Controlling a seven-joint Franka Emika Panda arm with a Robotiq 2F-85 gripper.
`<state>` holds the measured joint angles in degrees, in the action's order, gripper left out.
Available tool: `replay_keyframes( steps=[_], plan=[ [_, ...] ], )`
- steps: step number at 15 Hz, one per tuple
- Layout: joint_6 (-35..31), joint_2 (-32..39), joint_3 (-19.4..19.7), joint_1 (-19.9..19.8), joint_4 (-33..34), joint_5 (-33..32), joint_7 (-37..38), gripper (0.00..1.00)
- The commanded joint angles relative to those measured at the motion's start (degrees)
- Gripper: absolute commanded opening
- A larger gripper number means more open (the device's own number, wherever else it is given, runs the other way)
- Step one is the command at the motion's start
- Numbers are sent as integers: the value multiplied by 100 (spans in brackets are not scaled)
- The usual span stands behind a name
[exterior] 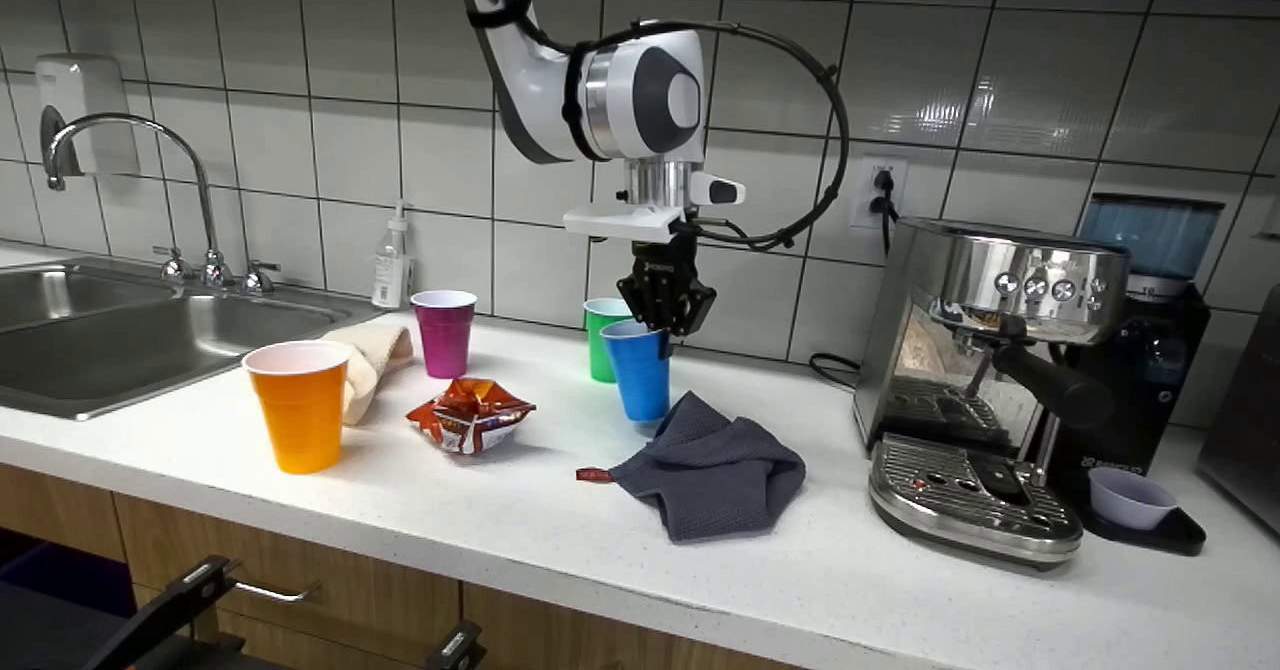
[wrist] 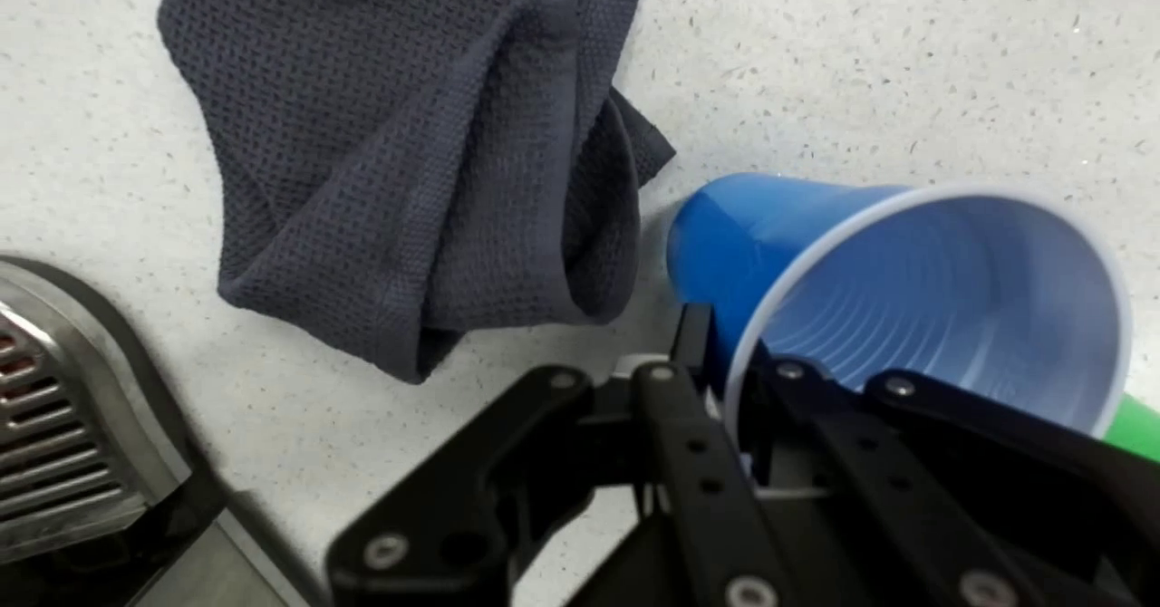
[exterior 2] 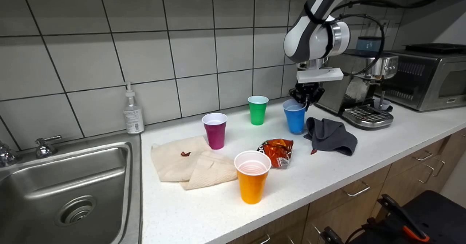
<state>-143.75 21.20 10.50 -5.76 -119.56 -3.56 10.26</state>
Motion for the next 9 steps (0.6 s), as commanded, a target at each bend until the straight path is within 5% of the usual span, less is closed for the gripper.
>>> replay_keyframes(
  steps=[1,9],
  plan=[
    [-106,-453,-113,-139,-321,184,-378,1],
    [-572,-903,-127,-150,-796,273,-765,1]
  ],
)
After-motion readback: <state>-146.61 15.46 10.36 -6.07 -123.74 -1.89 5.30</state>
